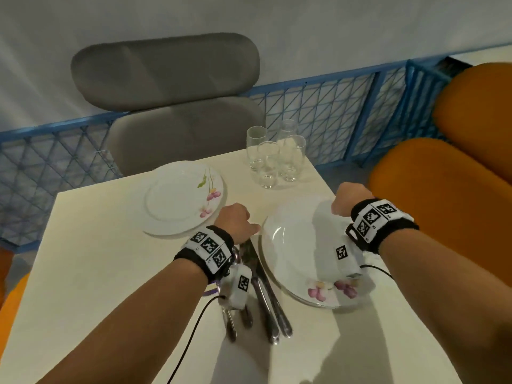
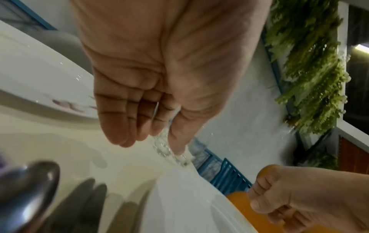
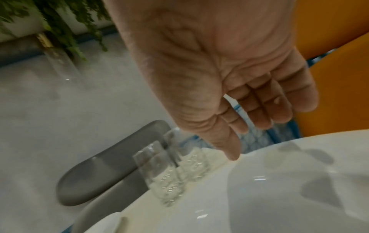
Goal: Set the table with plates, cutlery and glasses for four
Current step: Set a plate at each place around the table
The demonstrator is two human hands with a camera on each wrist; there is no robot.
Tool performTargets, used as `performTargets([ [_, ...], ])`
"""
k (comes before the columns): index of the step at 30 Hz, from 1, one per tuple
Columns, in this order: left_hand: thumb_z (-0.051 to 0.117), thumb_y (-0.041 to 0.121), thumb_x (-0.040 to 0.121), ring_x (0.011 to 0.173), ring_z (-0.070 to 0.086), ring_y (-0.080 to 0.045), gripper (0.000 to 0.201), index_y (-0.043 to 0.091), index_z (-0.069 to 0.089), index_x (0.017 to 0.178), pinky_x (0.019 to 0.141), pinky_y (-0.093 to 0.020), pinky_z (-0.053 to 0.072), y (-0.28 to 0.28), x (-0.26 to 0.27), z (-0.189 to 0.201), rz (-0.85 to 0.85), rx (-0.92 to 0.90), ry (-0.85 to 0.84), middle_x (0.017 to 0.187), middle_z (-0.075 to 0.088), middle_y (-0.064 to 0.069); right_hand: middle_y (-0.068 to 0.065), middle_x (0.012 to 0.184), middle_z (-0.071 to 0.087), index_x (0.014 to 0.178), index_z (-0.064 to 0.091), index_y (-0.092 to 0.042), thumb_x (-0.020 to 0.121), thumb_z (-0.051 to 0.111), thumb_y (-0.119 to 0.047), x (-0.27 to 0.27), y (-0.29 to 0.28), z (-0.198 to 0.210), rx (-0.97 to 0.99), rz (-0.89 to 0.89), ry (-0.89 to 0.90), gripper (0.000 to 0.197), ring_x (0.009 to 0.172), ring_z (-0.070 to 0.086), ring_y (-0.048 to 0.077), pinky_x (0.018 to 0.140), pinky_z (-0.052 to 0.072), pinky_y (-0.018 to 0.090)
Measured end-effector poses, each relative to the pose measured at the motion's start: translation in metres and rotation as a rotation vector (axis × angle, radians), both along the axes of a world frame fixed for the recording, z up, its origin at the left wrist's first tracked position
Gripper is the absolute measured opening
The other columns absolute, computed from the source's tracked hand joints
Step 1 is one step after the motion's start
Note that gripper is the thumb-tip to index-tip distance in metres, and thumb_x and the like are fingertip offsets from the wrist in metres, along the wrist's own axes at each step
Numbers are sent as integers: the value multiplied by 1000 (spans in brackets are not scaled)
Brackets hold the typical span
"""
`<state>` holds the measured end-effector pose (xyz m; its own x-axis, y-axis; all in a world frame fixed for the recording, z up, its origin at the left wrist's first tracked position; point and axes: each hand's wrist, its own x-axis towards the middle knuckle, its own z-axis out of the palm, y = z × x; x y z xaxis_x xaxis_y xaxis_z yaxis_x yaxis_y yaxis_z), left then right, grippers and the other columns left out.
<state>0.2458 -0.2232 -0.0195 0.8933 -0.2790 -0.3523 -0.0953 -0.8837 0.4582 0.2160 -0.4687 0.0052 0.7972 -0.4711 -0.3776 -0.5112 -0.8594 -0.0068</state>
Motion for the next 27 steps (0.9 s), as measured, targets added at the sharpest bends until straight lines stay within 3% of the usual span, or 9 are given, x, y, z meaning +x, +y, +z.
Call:
performTargets([
  [4,58,33,87,91,59,-26,25,7,57,87,70,-27,45,-33,-23,-7,-39,81,41,102,64,-9,16,124,59,114,57,-7,88,54,-27,-36,-37,-22,-38,-74,131,33,112,56,35,93,51,42],
  [8,57,31,85,90,62,-28,23,8,57,83,67,-26,45,-46,-34,-18,-35,164,87,85,58,-7,14,112,64,93,57,-6,91,54,-19,-54,-50,-27,-15,-47,159,13,103,61,30,87,54,35],
  [11,59,31,81,79,63,-26,24,8,56,77,63,-27,49,-51,-38,-25,-17,168,126,77,61,-7,12,112,64,101,60,-5,92,53,-18,-58,-53,-30,18,-41,153,17,105,62,27,88,54,32],
  [14,64,35,80,73,61,-24,31,10,51,68,59,-26,47,-56,-41,-26,12,162,123,66,57,-3,11,106,63,97,58,-6,91,55,-18,-59,-54,-30,46,-36,143,14,99,62,26,83,55,30],
  [17,72,36,77,69,60,-23,36,10,49,67,57,-26,46,-59,-44,-26,41,167,121,64,56,-2,11,101,62,87,55,-6,90,57,-19,-58,-55,-31,60,-36,136,13,90,60,24,77,54,29],
  [19,75,35,75,70,62,-25,35,9,52,68,59,-26,48,-61,-44,-27,58,169,129,65,58,-3,10,97,61,93,58,-6,89,59,-21,-58,-57,-31,80,-37,129,15,87,58,24,75,53,29],
  [23,78,34,74,67,62,-24,36,8,52,68,58,-26,48,-62,-43,-28,85,178,134,64,58,-4,11,106,63,107,60,-4,89,61,-25,-59,-61,-33,119,-42,125,27,99,61,26,79,53,30],
  [27,80,33,73,71,63,-25,39,5,55,83,59,-27,49,-59,-43,-26,130,147,143,76,63,-8,8,92,60,94,58,-6,88,62,-25,-59,-61,-33,141,-53,96,20,87,59,23,77,54,28],
])
